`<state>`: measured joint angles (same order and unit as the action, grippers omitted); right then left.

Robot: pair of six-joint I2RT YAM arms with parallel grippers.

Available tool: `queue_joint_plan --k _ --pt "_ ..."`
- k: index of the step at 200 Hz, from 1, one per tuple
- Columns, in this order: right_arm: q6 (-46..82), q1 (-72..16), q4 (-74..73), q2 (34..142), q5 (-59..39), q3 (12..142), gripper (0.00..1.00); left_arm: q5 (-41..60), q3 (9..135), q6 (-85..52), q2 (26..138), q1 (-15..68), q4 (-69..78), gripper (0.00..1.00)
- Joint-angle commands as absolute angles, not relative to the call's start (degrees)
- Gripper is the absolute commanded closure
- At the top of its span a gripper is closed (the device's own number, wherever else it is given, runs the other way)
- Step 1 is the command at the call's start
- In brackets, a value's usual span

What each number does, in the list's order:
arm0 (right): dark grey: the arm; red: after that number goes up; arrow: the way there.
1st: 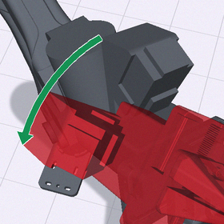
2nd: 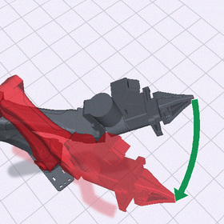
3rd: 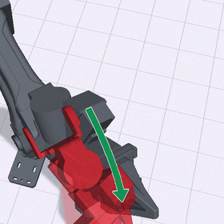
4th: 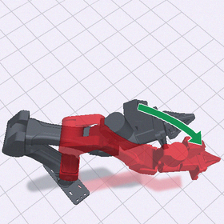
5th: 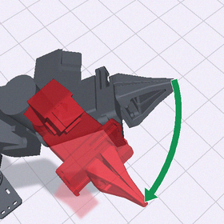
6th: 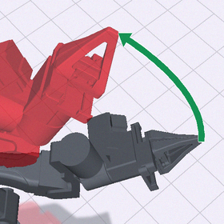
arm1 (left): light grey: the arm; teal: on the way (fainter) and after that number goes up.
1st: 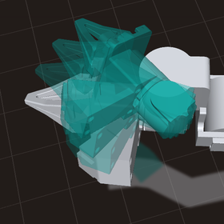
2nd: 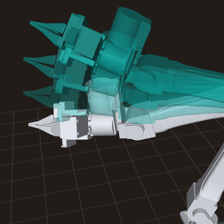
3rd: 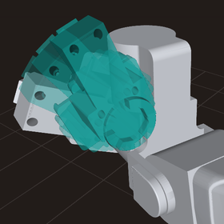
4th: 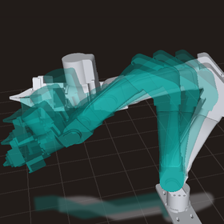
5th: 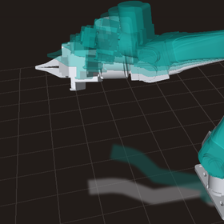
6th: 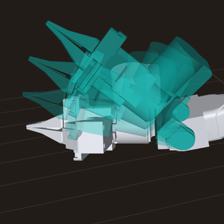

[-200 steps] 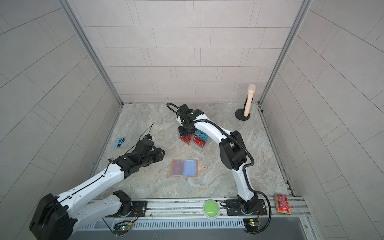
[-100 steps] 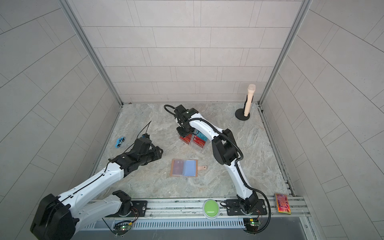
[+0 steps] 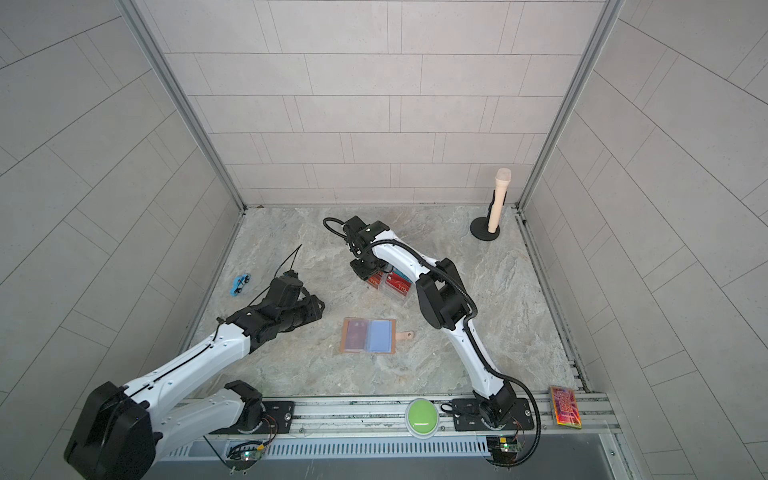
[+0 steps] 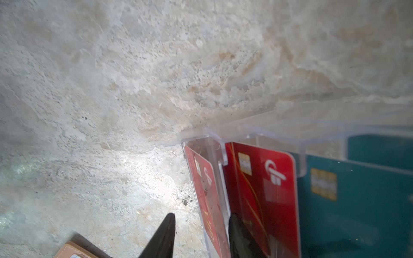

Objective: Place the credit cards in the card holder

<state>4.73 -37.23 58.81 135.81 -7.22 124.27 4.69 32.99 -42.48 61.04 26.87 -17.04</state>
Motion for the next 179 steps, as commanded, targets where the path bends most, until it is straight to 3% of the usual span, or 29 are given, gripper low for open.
queue_joint_plan --k 1,88,179 --pt "3.56 -37.54 60.66 136.18 -7.01 125.29 0.61 4.61 32.1 -42.73 60.56 26.39 -16.96 0.54" --pt "3.51 -37.53 60.29 136.2 -6.99 125.39 0.79 5.91 31.65 -42.97 60.91 26.27 -17.4 0.53" --pt "0.97 -36.98 62.03 137.25 -7.49 127.39 0.9 6.23 32.64 -42.78 61.35 26.26 -18.45 0.52"
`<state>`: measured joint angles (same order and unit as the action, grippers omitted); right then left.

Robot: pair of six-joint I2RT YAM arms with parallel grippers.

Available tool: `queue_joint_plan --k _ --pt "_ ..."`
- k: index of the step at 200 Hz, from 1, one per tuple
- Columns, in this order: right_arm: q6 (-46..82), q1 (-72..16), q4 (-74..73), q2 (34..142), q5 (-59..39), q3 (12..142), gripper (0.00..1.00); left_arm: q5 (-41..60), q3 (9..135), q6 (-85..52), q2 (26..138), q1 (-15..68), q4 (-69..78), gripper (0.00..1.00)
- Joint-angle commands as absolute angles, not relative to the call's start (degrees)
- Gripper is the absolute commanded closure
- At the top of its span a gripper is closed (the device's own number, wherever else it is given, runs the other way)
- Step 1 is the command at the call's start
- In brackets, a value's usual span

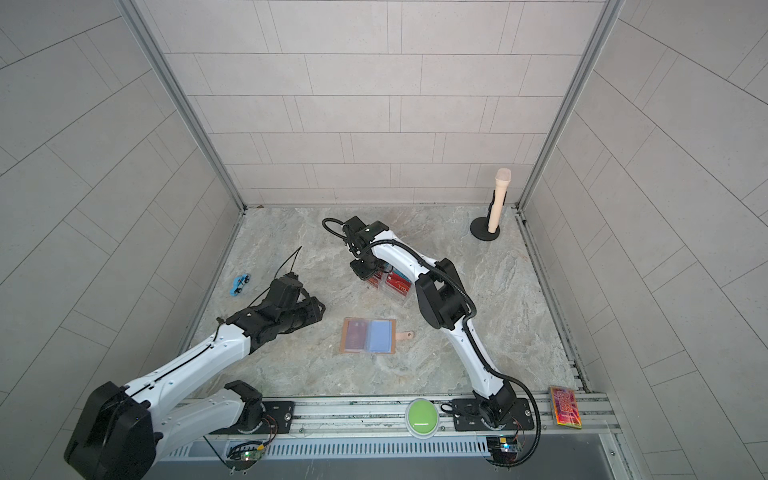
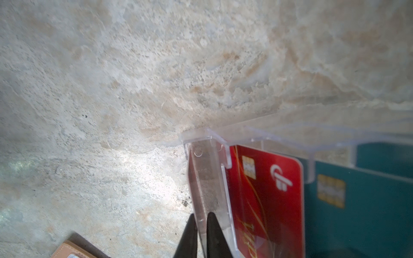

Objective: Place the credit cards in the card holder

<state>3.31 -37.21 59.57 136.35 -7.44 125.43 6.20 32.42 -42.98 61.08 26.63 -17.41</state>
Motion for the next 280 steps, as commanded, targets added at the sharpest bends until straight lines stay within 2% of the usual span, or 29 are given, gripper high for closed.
queue_joint_plan --k 1,15,23,63,74,145,199,238,280 --pt "0.97 -36.95 62.04 137.22 -7.53 127.42 0.9 6.28 32.67 -42.79 61.35 26.27 -18.45 0.52" --pt "0.85 -36.61 62.3 137.16 -7.86 127.83 0.91 6.35 32.88 -42.83 61.44 26.28 -18.63 0.52" --pt "0.75 -36.41 62.39 137.16 -8.05 128.09 0.94 6.33 33.02 -42.81 61.44 26.28 -18.63 0.52" --pt "0.58 -35.27 62.93 135.42 -10.66 128.56 0.96 6.03 34.1 -42.67 60.77 26.28 -20.09 0.52" --pt "0.53 -35.0 63.1 134.51 -11.27 128.64 1.0 6.12 34.36 -42.75 60.27 26.26 -20.43 0.52" --pt "3.67 -33.41 61.85 124.28 -20.43 123.74 1.0 7.29 36.42 -42.77 56.18 26.28 -24.3 0.52" --pt "15.11 -30.4 41.6 106.74 -38.2 98.74 1.0 7.43 41.5 -37.85 59.63 26.28 -29.59 0.54" --pt "25.63 -28.22 26.66 94.9 -47.16 78.42 1.0 11.06 42.07 -40.78 62.49 27.09 -25.45 0.58" --pt "25.96 -27.6 25.35 88.49 -52.26 62.54 1.0 13.77 39.73 -42.3 68.03 33.13 -21.62 0.64"
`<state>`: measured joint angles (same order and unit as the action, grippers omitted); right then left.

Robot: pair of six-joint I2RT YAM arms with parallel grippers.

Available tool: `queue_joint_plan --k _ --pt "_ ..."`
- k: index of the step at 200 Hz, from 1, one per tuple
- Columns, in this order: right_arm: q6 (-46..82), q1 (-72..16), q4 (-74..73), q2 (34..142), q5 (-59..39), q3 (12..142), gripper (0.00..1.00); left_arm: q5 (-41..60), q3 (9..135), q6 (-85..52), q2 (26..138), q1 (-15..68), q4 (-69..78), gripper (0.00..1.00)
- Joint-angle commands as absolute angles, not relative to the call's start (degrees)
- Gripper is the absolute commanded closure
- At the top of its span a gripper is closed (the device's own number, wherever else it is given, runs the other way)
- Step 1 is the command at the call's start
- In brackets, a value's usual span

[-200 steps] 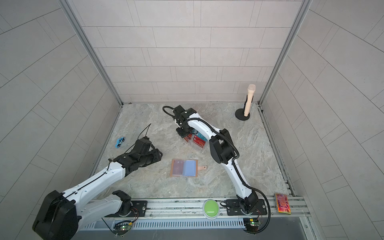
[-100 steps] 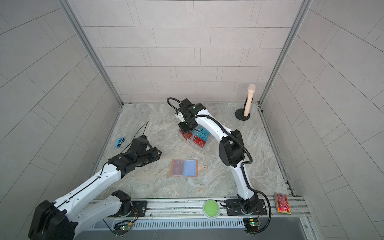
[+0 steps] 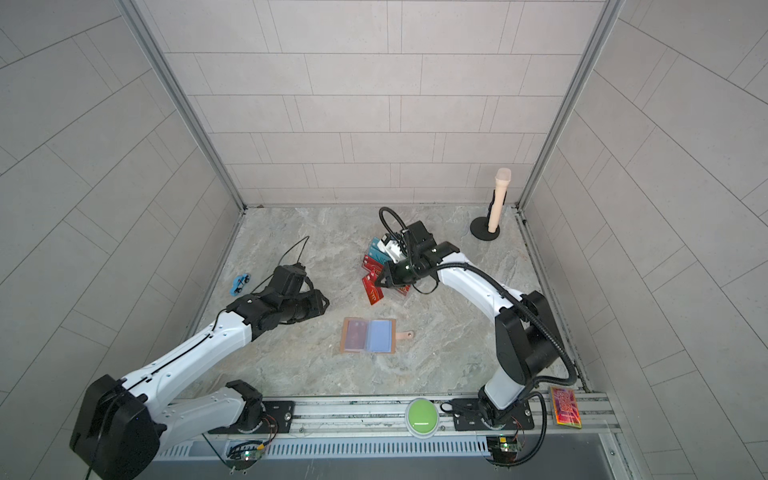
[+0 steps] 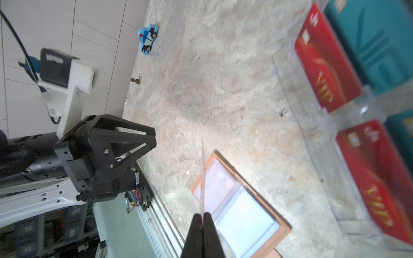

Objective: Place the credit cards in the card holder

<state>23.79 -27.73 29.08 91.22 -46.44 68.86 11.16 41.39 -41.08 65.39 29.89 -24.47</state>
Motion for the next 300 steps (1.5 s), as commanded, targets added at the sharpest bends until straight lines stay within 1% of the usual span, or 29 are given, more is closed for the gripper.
queue_joint_plan --k 1,20,40,68,98,116,141,220,300 --pt "26.03 -27.6 25.29 88.41 -52.41 62.25 1.0 13.87 39.69 -42.42 68.21 33.22 -21.4 0.64" --pt "29.51 -27.62 20.69 87.36 -55.33 55.28 1.0 14.39 39.44 -44.27 71.35 37.68 -18.89 0.68" --pt "32.53 -27.77 16.8 85.08 -55.72 49.65 1.0 11.02 39.75 -46.07 73.55 41.38 -18.19 0.71" --pt "37.17 -28.53 11.26 83.76 -55.72 43.58 1.0 10.55 39.12 -47.2 76.16 42.14 -15.91 0.74" --pt "40.08 -29.87 5.99 85.33 -55.68 40.38 1.0 11.25 39.64 -46.24 79.08 42.35 -15.42 0.77" --pt "40.96 -30.05 3.73 87.35 -55.76 40.1 1.0 11.06 39.42 -45.93 80.48 42.34 -15.99 0.8" --pt "42.26 -30.46 0.62 90.39 -56.42 39.99 1.0 11.22 38.34 -45.86 81.35 42.36 -14.89 0.81" --pt "42.18 -30.78 -0.93 94.87 -57.13 40.33 1.0 11.87 36.34 -45.62 83.75 42.36 -14.04 0.88" --pt "42.42 -31.33 -1.94 96.44 -57.22 41.22 1.0 11.42 36.3 -45.18 83.14 42.36 -15.12 0.88"
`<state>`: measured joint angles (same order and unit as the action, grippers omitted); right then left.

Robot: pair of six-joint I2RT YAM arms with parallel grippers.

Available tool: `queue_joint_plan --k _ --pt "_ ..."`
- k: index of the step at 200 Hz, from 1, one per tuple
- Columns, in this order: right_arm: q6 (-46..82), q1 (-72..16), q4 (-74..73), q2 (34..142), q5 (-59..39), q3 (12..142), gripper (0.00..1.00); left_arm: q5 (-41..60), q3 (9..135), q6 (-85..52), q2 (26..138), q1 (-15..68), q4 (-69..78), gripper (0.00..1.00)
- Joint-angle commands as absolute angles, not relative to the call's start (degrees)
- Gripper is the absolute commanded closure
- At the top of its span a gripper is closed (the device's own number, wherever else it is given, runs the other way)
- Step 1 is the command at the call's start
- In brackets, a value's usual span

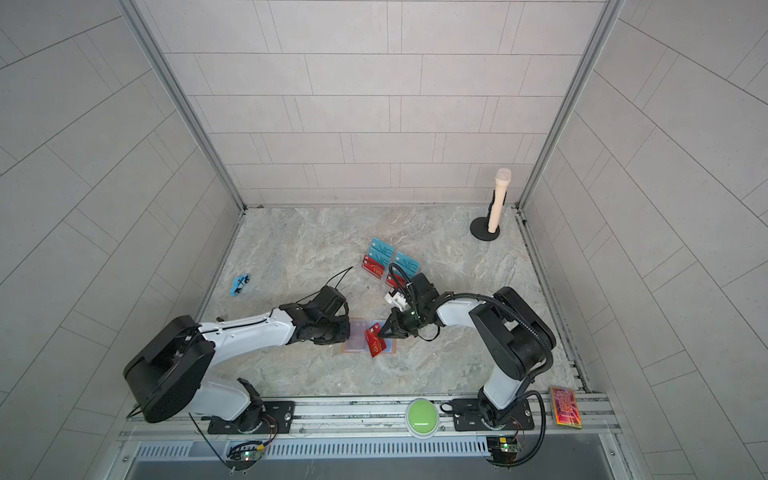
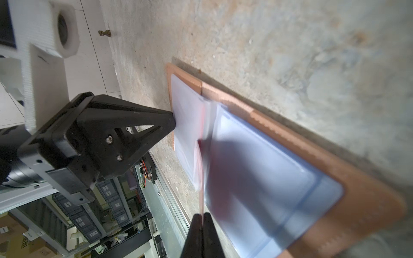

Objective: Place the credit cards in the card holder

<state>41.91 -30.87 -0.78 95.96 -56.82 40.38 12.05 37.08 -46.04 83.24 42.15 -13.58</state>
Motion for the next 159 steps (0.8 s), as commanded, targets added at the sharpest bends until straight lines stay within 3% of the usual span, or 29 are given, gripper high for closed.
queue_joint_plan --k 1,159 --pt "42.44 -31.4 -2.07 96.39 -57.22 41.22 1.0 11.38 36.26 -45.18 83.14 42.36 -15.07 0.88" --pt "50.92 -32.94 -20.09 100.19 -50.54 35.78 1.0 11.34 36.31 -44.65 82.01 42.36 -15.87 0.88"
